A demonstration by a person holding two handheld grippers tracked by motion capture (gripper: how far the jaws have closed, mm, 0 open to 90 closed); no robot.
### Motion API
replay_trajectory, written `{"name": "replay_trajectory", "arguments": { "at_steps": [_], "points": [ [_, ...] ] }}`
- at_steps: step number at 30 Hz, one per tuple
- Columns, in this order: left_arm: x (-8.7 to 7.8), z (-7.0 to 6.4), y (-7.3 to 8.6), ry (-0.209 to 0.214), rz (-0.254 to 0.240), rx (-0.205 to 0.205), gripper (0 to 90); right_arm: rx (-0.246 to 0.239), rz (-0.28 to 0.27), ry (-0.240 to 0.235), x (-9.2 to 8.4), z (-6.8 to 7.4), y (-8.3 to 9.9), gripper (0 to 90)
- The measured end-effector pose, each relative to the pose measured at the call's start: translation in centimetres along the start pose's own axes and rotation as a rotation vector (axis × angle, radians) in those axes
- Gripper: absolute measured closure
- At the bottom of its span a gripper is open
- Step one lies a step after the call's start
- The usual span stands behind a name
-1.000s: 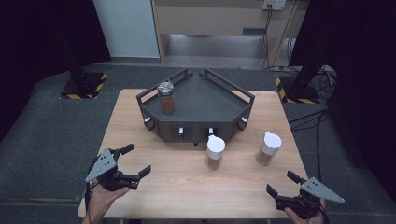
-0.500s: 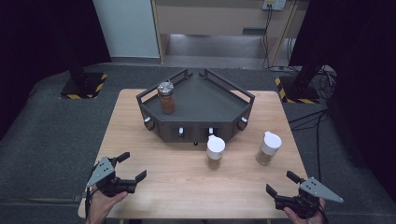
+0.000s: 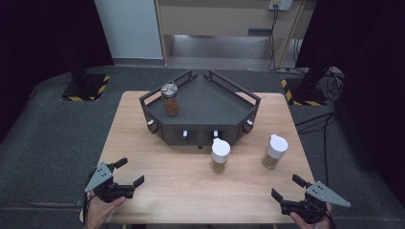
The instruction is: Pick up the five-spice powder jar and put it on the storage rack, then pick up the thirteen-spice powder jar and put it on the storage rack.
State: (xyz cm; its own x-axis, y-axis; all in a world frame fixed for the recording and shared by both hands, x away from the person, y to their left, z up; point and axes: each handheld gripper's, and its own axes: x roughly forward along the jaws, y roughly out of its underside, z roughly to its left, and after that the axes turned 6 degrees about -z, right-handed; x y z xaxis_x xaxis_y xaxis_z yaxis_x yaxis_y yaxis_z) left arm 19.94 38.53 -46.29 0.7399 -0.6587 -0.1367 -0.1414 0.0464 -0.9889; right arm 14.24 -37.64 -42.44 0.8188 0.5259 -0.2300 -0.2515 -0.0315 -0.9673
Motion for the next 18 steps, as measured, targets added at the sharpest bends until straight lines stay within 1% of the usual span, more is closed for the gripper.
{"name": "replay_trajectory", "arguments": {
  "at_steps": [6,14,18],
  "points": [
    [0.28,-0.03,-0.23,0.023,0.02,0.011,2.4,-0.002,0.003,0.0,0.04,0.02,-0.04,3.3],
    [0.3,0.06,-0.22,0.029,0.017,0.009,2.9,0.0,-0.002,0.004,-0.03,0.04,0.03,3.4],
    [0.34,0.0,-0.32,0.034,0.025,0.012,2.8,0.001,-0.002,0.003,-0.02,0.04,0.01,3.3]
  ]
}}
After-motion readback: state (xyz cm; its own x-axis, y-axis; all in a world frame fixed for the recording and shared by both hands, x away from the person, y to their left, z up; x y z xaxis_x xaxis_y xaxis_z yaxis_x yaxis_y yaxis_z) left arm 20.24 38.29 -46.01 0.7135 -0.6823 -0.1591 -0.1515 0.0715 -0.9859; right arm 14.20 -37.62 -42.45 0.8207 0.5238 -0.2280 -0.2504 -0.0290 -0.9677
